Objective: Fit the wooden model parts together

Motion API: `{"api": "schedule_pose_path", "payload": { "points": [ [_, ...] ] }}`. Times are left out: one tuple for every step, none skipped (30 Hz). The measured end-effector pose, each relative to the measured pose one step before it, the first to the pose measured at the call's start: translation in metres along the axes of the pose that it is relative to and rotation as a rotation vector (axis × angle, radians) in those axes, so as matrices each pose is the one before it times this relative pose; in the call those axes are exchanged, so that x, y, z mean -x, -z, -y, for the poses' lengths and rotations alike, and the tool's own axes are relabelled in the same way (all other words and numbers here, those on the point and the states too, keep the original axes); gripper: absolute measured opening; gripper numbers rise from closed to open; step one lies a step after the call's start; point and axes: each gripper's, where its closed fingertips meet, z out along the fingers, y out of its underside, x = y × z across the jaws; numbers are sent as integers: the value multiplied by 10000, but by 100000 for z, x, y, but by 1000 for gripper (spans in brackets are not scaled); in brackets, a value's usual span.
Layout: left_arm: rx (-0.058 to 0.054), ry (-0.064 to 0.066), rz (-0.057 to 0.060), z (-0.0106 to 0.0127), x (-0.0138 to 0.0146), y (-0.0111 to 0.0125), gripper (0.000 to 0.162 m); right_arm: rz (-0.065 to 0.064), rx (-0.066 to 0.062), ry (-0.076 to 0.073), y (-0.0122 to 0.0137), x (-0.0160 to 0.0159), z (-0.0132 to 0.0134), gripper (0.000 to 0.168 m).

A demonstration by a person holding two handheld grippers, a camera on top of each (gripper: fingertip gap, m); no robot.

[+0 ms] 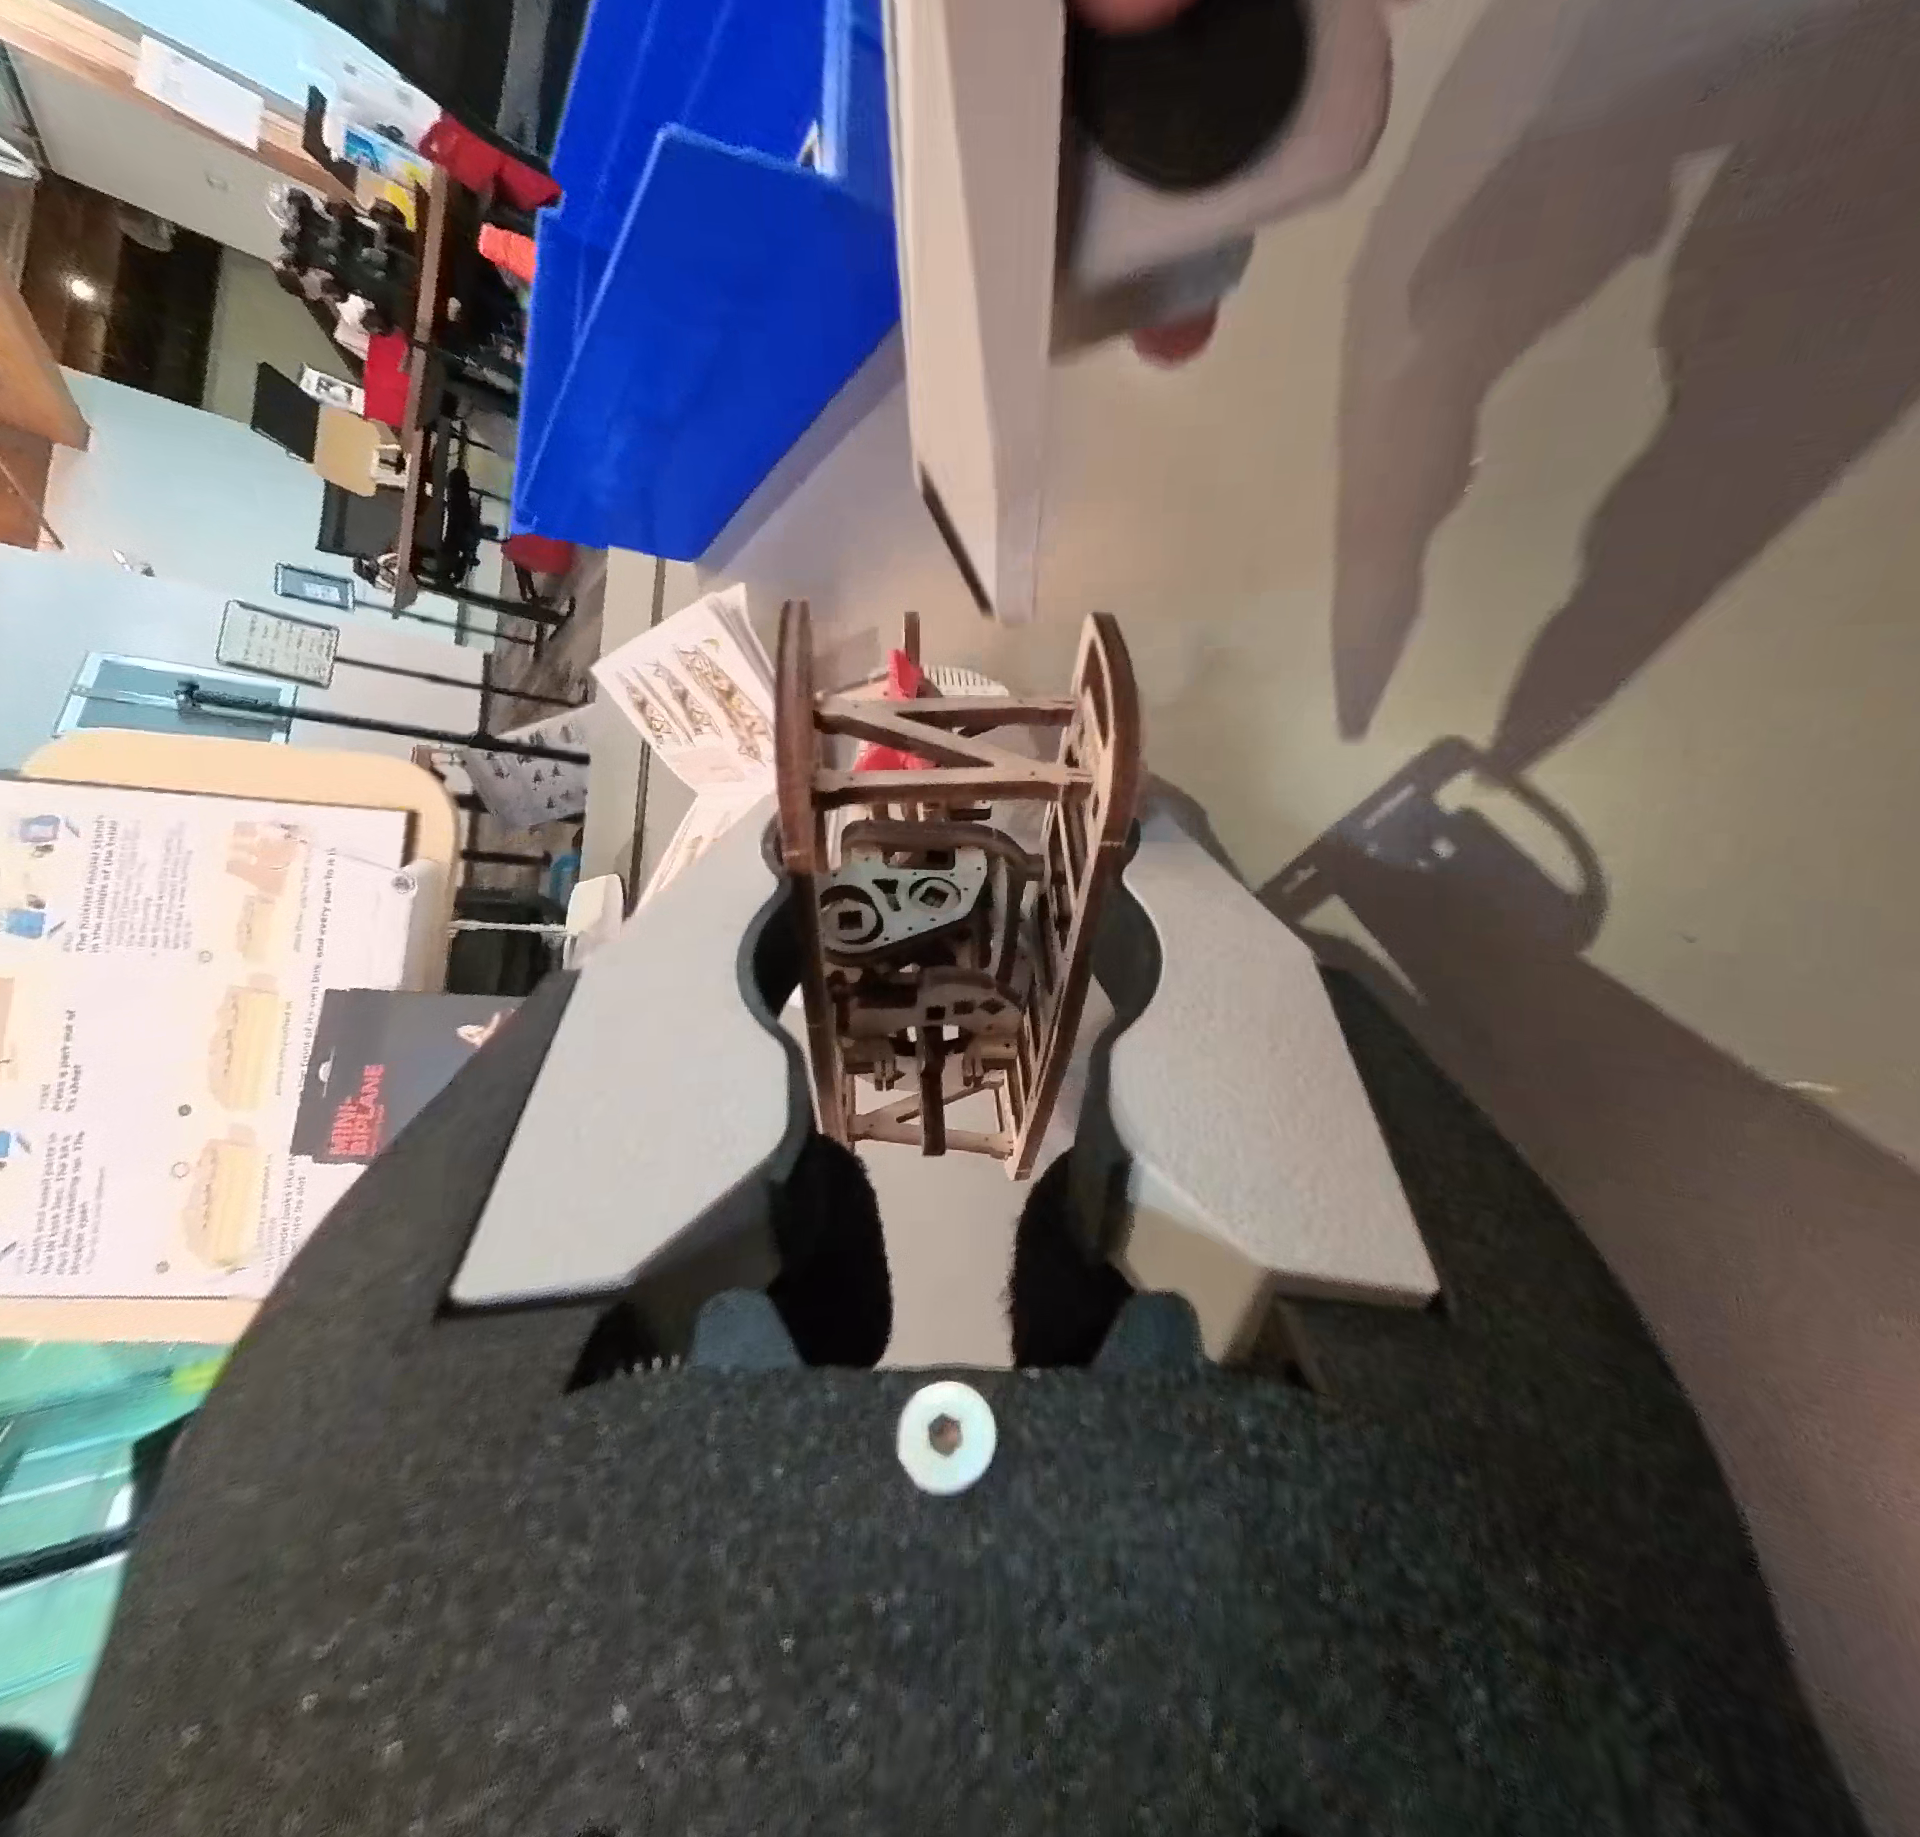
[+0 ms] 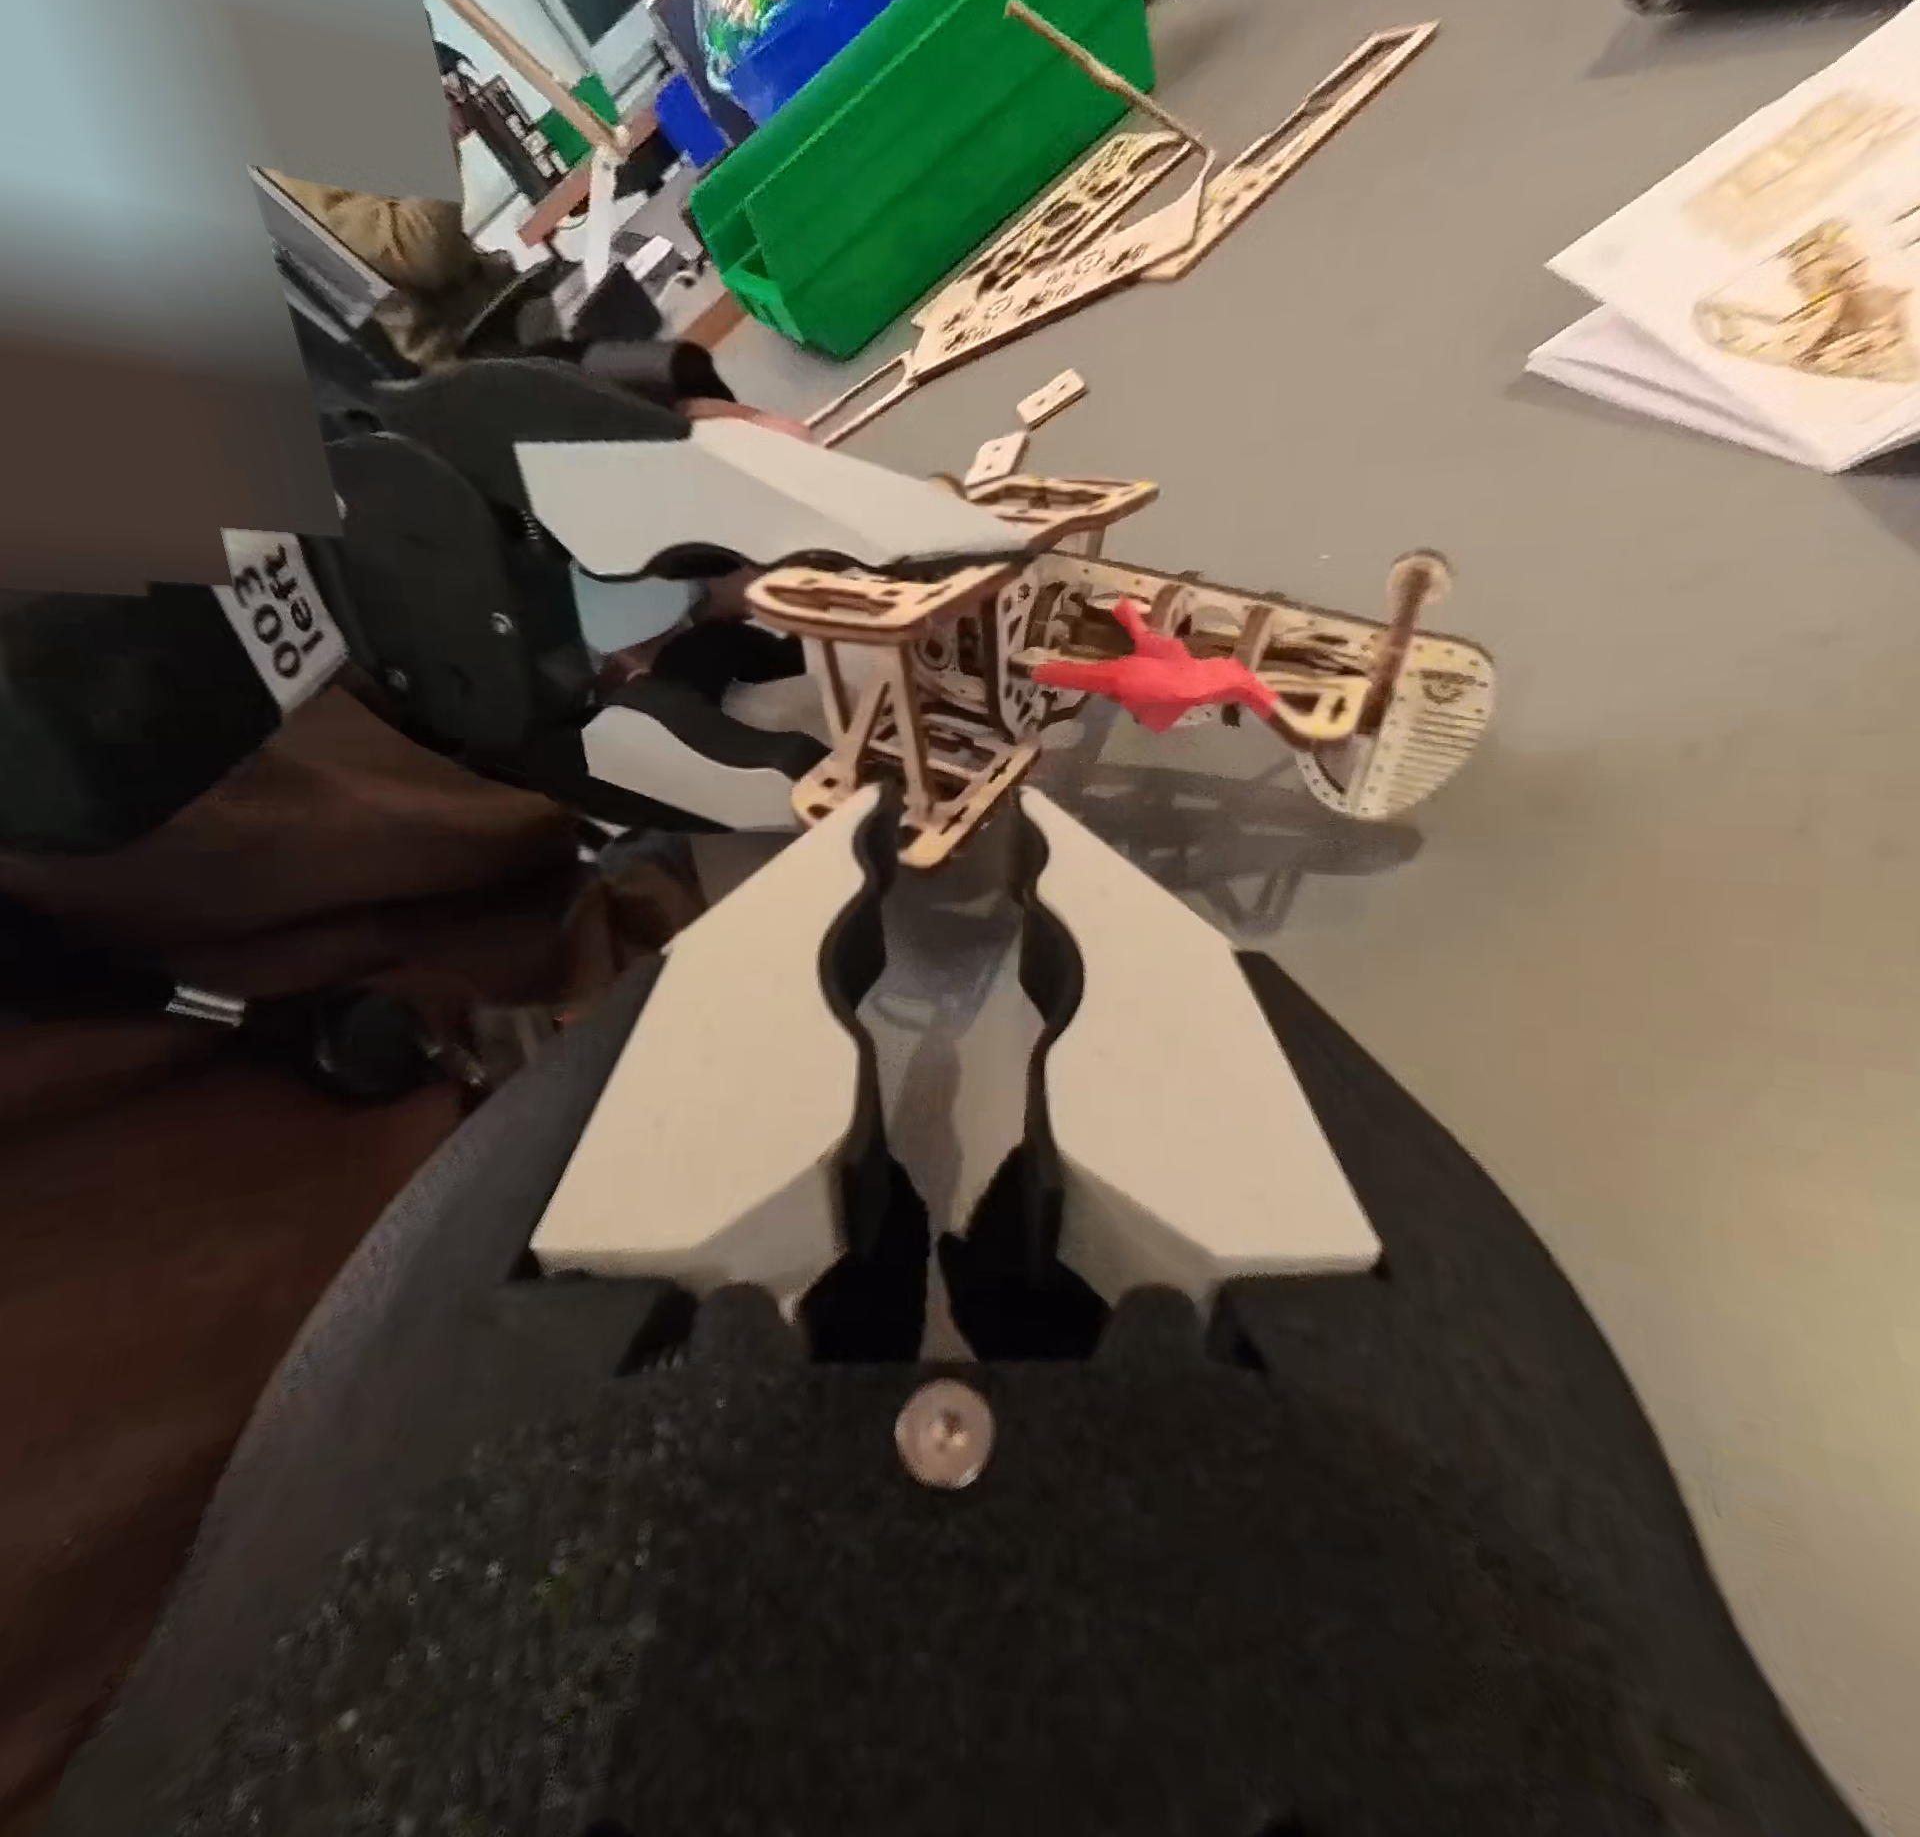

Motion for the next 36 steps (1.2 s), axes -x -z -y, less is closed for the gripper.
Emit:
{"api": "schedule_pose_path", "payload": {
  "points": [
    [-302,142,-170,347,-130,193,51,291,193,-177,-509,179,-194,15],
    [-260,263,-236,257,-183,169,51,490,38,-203,-304,472,21,12],
    [-58,296,-102,-131,41,85,51,488,-106,-310,-98,459,180,6],
    [-247,167,-279,81,-182,169,52,523,10,-285,-50,486,-65,1],
    [-358,156,-279,249,-185,250,52,489,62,-356,-29,438,-153,0],
    [-287,213,-243,191,-168,205,52,367,-10,-304,-4,287,-16,0],
    [-194,224,-295,120,-220,143,52,304,-49,-193,-81,312,16,0],
    [-266,114,-201,225,-99,200,51,299,-68,-145,-152,421,6,0],
    [-316,95,-201,311,-95,237,51,242,-7,-141,-130,340,-24,0],
    [-209,154,-247,183,-153,199,51,162,-20,-114,-102,200,24,0],
    [-139,158,-116,55,6,157,53,133,-44,-123,-111,199,50,0],
    [-196,128,-175,108,-133,163,53,174,98,-143,-162,257,-159,0],
    [-152,103,-239,76,-270,134,53,53,120,-188,-173,84,-164,0],
    [-32,113,-76,-53,-115,65,53,44,57,-191,-87,73,-40,0],
    [-87,43,-31,88,-71,94,53,125,89,-239,-46,181,-96,0],
    [-54,68,-119,127,-166,68,53,144,74,-259,-5,188,-114,0],
    [-40,28,-102,137,-160,60,53,116,53,-152,0,159,-104,0],
    [-14,-13,-19,91,-75,27,53,10,5,-6,-13,48,-85,0],
    [19,-21,-66,-15,-130,9,53,4,69,18,-46,53,-159,0],
    [-38,-44,-58,55,-126,28,53,31,53,-94,-33,104,-94,0],
    [-11,-9,-18,18,-51,21,53,-5,3,-103,-21,22,-10,0],
    [4,18,-1,-9,7,6,53,-5,-6,-22,-4,20,-8,0],
    [-14,5,-30,24,-29,8,53,58,-10,-16,-14,124,-14,0],
    [37,19,51,-23,83,-23,53,25,-36,-44,24,52,32,0],
    [69,1,46,-42,51,-63,53,-7,-2,-55,46,-14,-11,0],
    [38,-22,1,13,-32,-41,53,1,21,-9,55,7,-52,0],
    [23,-35,43,33,11,-45,53,-4,-26,-26,62,5,23,0],
    [59,17,85,-52,101,-59,53,-35,-52,-52,39,-85,66,0],
    [86,-3,55,-72,72,-42,53,-42,-12,5,32,-60,10,0],
    [38,-14,42,4,51,-15,53,-4,12,13,-18,29,-27,0],
    [-9,105,-17,39,13,-17,53,21,-62,-25,36,37,96,0],
    [-11,165,14,13,103,-7,53,15,-52,-30,42,18,86,0],
    [28,116,-1,19,41,-7,53,-31,20,35,40,17,3,0],
    [48,0,-16,13,-29,-15,53,-76,49,60,54,-12,-5,0],
    [49,55,23,4,56,-53,53,-73,-7,33,82,-24,104,0],
    [37,169,-5,7,95,-32,53,-9,-39,16,37,36,121,0]
  ]
}}
